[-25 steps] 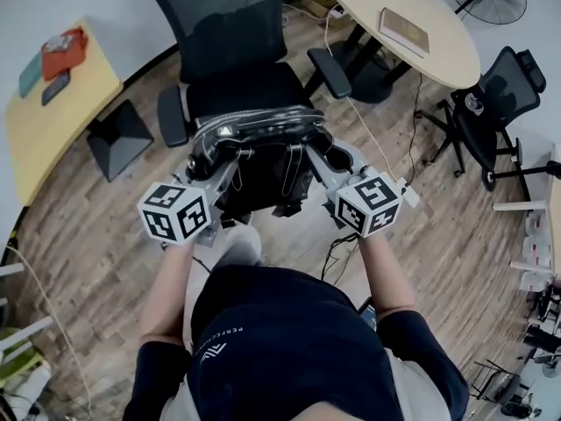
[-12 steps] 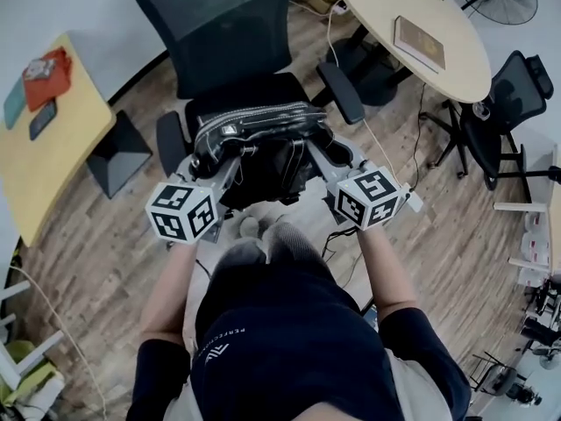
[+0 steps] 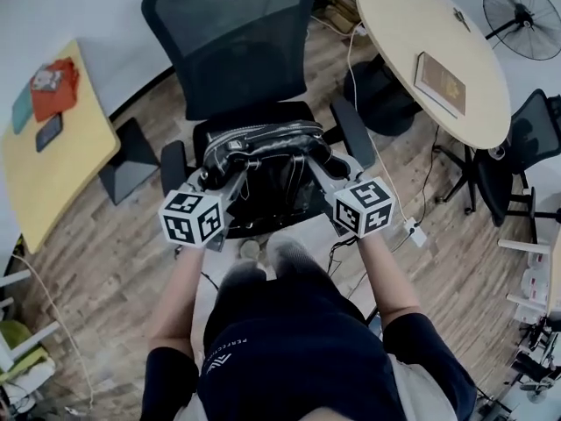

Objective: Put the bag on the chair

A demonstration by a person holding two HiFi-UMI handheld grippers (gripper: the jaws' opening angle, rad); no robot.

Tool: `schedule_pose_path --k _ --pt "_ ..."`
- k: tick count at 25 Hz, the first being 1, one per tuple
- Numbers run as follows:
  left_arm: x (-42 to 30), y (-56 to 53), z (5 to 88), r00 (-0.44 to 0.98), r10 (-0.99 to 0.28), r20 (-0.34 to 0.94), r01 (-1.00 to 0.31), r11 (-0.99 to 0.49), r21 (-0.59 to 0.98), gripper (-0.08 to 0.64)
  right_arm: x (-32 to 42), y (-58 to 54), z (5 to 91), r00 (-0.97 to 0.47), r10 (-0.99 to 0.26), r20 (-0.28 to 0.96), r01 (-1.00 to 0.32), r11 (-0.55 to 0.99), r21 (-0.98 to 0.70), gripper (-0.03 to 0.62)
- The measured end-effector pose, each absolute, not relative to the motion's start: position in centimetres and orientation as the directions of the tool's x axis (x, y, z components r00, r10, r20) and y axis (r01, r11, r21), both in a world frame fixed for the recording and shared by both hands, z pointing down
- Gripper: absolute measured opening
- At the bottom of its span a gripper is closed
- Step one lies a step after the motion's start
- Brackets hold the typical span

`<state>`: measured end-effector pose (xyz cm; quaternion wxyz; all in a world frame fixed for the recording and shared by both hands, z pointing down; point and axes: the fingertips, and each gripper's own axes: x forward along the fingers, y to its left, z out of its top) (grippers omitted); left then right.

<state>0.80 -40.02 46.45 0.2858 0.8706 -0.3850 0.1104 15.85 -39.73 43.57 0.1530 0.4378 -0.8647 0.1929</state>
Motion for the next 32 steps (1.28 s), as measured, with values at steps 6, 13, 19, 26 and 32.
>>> schedule_pose_path --k 6,13,19,26,32 --pt "2.1 -44.2 49.0 0.657 -0.623 0.424 -0.752 -0.505 0.424 0.186 17.0 -45.1 46.0 -0.599 -0.649 0.468 -0.789 0.577 -0.210 0.064" --pt "3.0 -48.9 51.9 0.657 -0.595 0.463 -0.753 -0.489 0.440 0.202 18.1 -49.3 48.6 -0.599 -0.622 0.504 -0.786 0.579 -0.219 0.064" --pt "3.8 -52.3 53.7 0.636 -0.604 0.481 -0.772 -0.492 0.403 0.235 19.2 -51.8 50.4 -0.580 -0.624 0.523 -0.801 0.555 -0.226 0.064" --pt "4.5 -54.3 57.1 0.628 -0.588 0.510 -0.778 -0.503 0.378 0.288 20.4 -52.6 53.6 -0.543 -0.613 0.574 -0.828 0.505 -0.244 0.067" --pt "4.6 -53.1 62.5 0.567 -0.505 0.651 -0.811 -0.480 0.335 0.341 20.8 -50.5 57.6 -0.533 -0.550 0.643 -0.823 0.514 -0.243 0.072"
